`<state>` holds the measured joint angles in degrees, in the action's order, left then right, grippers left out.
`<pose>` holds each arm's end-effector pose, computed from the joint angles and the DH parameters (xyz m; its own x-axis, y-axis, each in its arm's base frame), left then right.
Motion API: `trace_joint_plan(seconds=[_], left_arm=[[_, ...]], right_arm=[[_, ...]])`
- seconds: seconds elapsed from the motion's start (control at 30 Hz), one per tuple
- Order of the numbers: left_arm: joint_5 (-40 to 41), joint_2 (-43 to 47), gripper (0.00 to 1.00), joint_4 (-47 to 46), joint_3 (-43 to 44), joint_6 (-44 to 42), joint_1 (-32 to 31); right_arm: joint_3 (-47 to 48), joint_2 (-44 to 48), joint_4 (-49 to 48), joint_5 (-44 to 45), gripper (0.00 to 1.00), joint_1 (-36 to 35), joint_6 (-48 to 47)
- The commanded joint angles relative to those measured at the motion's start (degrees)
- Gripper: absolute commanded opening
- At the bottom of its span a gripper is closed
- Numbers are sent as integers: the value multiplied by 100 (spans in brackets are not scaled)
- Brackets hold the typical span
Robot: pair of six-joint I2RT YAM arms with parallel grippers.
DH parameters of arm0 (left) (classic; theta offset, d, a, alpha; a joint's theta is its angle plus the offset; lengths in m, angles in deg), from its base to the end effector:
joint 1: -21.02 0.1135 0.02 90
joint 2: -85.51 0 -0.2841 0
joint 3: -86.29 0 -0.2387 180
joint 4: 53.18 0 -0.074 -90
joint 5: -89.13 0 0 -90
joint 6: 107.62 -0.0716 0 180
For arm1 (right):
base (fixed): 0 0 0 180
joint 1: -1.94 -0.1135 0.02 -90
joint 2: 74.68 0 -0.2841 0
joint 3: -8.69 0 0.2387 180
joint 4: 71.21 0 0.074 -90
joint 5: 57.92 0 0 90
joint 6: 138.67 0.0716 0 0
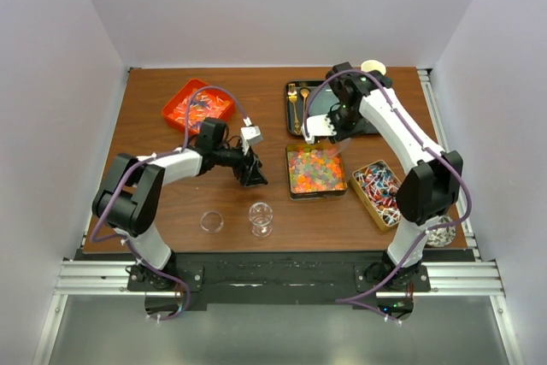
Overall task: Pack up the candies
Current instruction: Scoop the fake candies from the storage box.
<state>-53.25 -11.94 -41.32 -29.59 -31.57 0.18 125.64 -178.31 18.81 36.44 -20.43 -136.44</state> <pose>0.2969 -0.1737 0.1805 -0.4654 0.3346 -0.8194 0.8769 0.3001 -0.3755 0.3282 0.1292 0.3031 0.3280 -0.9424 0.0650 -0.9134 -0.3340 -0.2328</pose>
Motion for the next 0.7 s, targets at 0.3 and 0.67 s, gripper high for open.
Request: trace_joint_plan(seconds=[0.3, 0.67], left_arm=[[-193, 209, 75, -1321, -658, 314, -148], [-571, -221, 69, -2145, -860, 559, -429]], right_arm=[[-562, -394, -998, 1137, 0, -505, -399], [-1246, 168, -418, 531, 0, -628, -961]])
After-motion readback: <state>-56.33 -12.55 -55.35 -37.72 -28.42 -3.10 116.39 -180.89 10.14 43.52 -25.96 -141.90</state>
